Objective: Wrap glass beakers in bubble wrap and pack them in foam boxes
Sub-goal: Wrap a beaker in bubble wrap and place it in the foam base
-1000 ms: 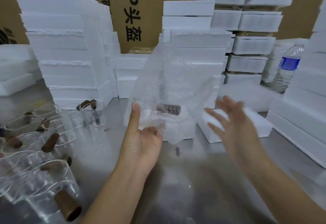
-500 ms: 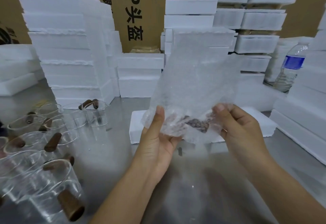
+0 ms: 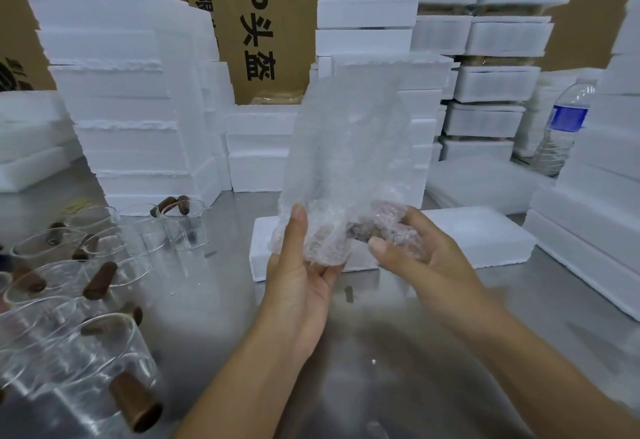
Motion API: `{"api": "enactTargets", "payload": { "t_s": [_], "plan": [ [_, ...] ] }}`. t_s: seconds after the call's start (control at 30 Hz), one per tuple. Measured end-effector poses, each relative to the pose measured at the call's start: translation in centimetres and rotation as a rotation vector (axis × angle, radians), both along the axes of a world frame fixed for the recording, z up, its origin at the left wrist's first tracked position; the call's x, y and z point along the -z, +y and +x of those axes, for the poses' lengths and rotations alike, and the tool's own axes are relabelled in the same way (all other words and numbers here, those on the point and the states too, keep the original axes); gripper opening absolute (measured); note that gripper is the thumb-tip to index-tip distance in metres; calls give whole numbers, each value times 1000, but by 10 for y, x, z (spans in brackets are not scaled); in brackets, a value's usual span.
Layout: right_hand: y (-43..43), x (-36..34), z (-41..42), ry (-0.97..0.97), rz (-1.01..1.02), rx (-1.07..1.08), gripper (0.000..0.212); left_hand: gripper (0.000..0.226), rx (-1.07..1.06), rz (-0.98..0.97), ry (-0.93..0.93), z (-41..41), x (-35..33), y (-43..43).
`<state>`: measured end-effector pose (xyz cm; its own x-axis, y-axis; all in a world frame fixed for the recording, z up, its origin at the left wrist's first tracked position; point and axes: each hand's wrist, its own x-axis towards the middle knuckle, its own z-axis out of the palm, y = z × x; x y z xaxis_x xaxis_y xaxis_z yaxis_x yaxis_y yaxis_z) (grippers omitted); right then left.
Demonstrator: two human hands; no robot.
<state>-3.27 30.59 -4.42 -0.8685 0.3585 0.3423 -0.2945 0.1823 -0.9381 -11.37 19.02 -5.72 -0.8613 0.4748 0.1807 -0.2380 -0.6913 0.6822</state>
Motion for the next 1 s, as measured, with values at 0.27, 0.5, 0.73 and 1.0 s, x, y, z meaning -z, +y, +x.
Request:
{"api": "enactTargets", "payload": {
  "t_s": [0.27,0.5,0.73,1.0],
  "plan": [
    [4,-3,-1,96,-105,219,11,61,-61,-286,163,-6,2,-4],
    [4,-2,-1,171,32,358,13,59,-29,-376,339,-5,3,-5],
    [2,-3,1,239,64,350,17,59,38,-557,507,1,5,-3],
    [7,-10,12,20,145,106,37,60,7,-595,594,1,7,-3]
  ]
}}
